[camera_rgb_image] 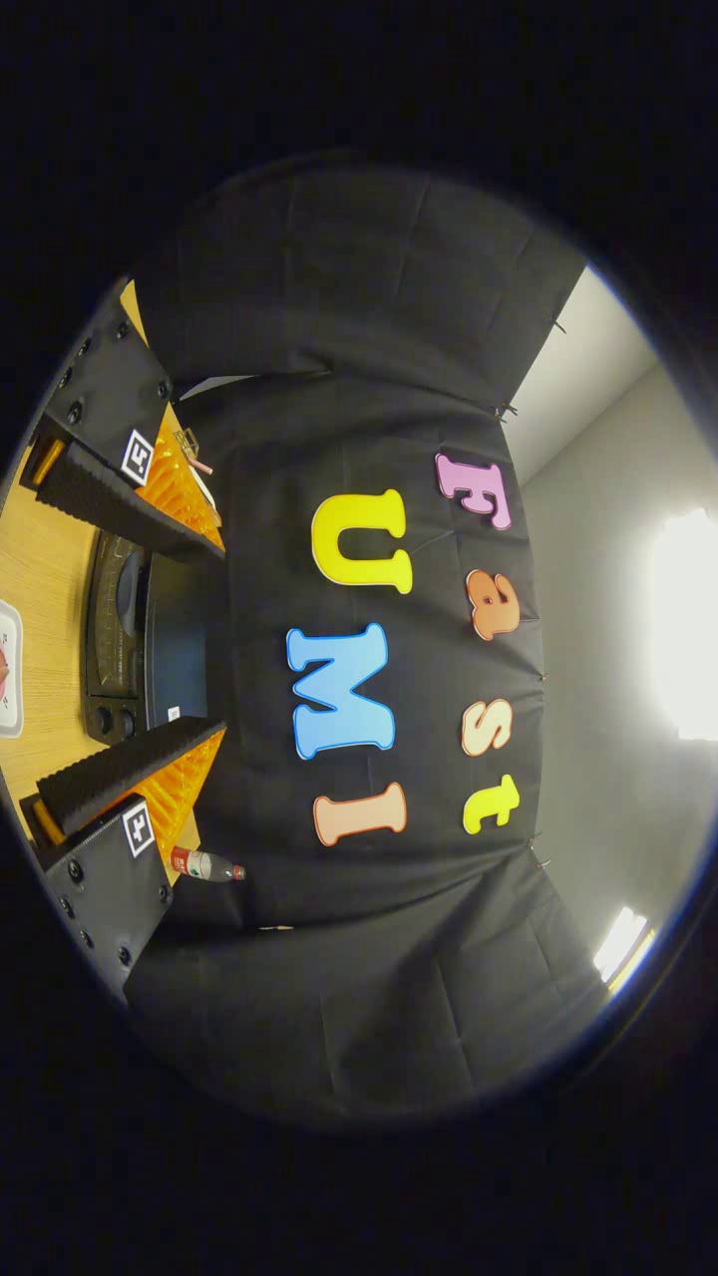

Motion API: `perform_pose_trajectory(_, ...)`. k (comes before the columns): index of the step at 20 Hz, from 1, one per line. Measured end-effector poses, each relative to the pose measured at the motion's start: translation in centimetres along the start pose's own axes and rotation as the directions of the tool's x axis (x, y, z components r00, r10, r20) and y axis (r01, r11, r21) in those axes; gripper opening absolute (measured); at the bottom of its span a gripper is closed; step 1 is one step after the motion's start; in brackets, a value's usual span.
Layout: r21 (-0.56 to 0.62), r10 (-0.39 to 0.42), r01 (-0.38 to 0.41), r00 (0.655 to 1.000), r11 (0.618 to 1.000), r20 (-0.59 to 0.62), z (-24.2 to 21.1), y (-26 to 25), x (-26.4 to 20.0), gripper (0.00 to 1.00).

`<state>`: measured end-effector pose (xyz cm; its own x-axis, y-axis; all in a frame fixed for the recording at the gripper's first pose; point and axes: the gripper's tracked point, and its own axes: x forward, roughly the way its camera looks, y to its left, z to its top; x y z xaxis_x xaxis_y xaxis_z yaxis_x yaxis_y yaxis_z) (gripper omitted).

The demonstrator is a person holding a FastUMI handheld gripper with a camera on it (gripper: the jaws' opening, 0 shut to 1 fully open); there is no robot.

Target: Open the toaster oven, put the food inside, and close the toaster oven door.

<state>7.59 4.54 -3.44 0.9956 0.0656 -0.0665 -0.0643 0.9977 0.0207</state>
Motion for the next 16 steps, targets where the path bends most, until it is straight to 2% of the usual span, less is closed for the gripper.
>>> perform_pose_trajectory(11,0.003,0.046,-0.046,0.990,0.999,-0.135,-7.3,4.0,9.0,0.99)
perform_pose_trajectory(16,0.010,0.021,-0.019,0.979,1.000,-0.202,-11.3,4.2,12.6,0.99)
